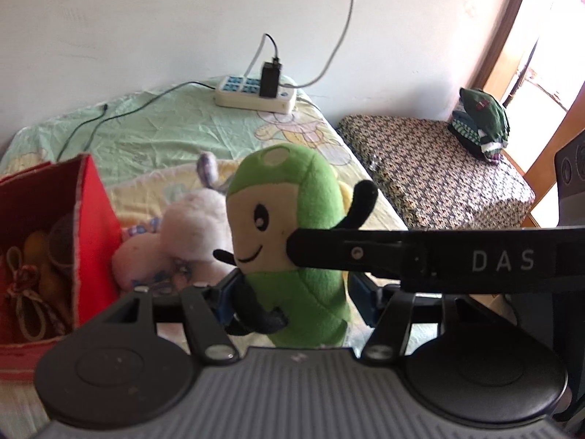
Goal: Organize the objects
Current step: 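Carry the green plush into the red box and open the right gripper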
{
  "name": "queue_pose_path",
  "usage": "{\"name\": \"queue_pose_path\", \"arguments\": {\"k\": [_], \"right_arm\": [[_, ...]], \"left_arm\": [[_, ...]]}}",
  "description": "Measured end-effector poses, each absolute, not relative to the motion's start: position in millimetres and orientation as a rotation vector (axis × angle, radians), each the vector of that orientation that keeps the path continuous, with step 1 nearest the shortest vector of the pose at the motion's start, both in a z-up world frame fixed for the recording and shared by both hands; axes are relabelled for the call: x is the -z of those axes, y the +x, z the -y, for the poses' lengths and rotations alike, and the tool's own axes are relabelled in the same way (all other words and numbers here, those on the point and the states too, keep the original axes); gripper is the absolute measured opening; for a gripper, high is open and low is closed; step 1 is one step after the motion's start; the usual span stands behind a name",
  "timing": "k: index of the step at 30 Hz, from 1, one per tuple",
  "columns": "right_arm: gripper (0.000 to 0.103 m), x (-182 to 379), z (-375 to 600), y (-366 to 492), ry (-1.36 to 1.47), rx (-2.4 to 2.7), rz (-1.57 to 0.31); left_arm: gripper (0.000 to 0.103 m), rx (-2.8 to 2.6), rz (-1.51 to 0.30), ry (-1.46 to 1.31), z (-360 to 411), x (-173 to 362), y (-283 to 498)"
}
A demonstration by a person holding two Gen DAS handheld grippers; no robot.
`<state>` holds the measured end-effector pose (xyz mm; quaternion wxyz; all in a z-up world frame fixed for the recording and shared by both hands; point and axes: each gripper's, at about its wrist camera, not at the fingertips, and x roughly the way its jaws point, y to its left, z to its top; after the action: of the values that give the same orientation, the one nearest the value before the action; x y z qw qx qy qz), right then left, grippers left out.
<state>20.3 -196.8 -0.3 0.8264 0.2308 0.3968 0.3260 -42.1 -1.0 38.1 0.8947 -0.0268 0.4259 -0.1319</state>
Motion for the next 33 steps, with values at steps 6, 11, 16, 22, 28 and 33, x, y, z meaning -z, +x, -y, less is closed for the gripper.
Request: {"name": "queue_pose_path", "arguments": {"k": [6,11,16,22,28,33], "right_arm": [[0.049,-17,162,20,0.487,-0.803,-0.810],[0.049,-36,118,20,0.450,-0.874,-0.766],[0.049,-43,59,26,0.431,-0.930,-0.743],[0.049,-27,-26,35,0.469,-0.968,-0.817],[0.049,1,-96,40,0.525,-0.963,-0.910],[0.049,27,-130,53,0.638,-0.944,-1.030]], "left_arm": [[0.063,0.184,-0.802,-0.093,-37,-62,-63],[0.063,0.120,-0.727,-0.113,-79,-82,-76],[0.063,0.068,-0.686,-0.121,-136,-92,-81],[0.063,0.007,-0.724,-0.133,-216,-81,-81],[0.063,-0.040,-0.802,-0.114,-284,-54,-71],[0.064,-0.044,-0.854,-0.129,-327,-36,-67]]}}
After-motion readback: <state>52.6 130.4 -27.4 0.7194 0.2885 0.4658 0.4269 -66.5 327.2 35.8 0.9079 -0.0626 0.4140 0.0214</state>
